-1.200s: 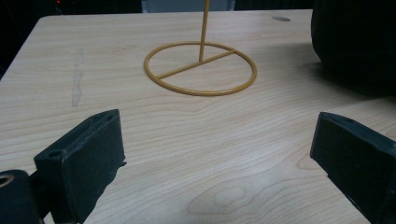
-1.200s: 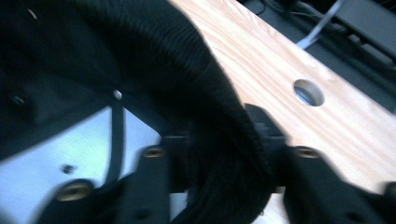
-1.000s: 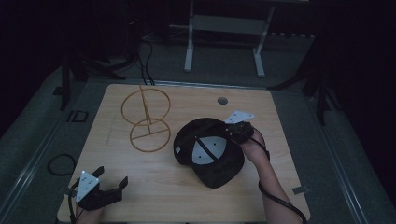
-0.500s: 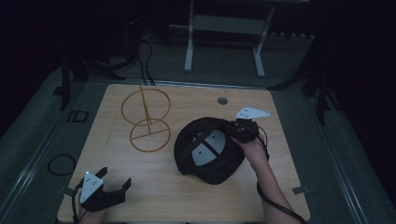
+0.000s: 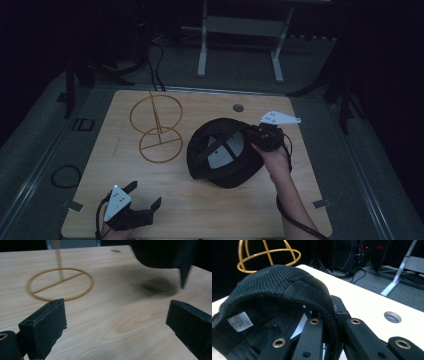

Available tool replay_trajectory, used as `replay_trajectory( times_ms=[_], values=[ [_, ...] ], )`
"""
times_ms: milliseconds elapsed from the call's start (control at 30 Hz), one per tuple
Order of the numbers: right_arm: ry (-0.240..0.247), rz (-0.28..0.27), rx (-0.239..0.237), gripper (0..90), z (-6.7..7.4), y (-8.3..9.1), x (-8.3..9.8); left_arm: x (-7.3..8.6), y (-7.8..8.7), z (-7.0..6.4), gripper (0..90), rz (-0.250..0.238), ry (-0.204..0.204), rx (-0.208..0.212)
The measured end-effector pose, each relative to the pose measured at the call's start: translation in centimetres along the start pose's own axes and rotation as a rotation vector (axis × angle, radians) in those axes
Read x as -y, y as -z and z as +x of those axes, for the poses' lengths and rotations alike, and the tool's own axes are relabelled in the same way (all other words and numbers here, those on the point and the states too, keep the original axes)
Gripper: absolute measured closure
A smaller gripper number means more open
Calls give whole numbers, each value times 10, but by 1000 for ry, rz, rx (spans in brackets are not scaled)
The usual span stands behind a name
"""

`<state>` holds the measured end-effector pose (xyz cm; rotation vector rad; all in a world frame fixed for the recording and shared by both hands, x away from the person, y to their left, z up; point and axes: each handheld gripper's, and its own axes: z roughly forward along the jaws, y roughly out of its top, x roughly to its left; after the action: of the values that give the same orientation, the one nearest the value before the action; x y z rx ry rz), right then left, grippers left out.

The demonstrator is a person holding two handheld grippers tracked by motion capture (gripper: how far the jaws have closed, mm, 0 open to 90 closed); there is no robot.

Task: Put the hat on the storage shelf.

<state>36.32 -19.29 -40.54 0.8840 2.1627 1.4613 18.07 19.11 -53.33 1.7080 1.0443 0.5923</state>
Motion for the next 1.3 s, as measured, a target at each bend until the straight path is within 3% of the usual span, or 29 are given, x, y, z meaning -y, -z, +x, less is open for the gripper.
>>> replay_trajectory(
  times_ms=[200,433,667,900,967,1167,1200,1300],
  values=[
    [-12,-33,5,880,4,8,-5,-18,-13,-18,34,-11,-37,58],
    [-7,-69,57,880,9,16,-9,-47,-33,-38,35,-41,-69,122],
    [-15,-81,64,880,9,17,-10,-65,-58,-47,41,-47,-80,126],
    [-3,-87,53,880,13,18,-11,-85,-75,-48,62,-69,-83,95],
    [-4,-90,47,880,14,17,-12,-88,-81,-47,139,-69,-105,74],
    [9,-99,30,880,18,17,-13,-93,-88,-45,279,-95,-96,44],
    [10,-101,24,880,20,17,-13,-95,-90,-44,382,-104,-75,42],
    [12,-103,22,880,21,17,-13,-96,-92,-42,502,-106,-51,36]
  ],
)
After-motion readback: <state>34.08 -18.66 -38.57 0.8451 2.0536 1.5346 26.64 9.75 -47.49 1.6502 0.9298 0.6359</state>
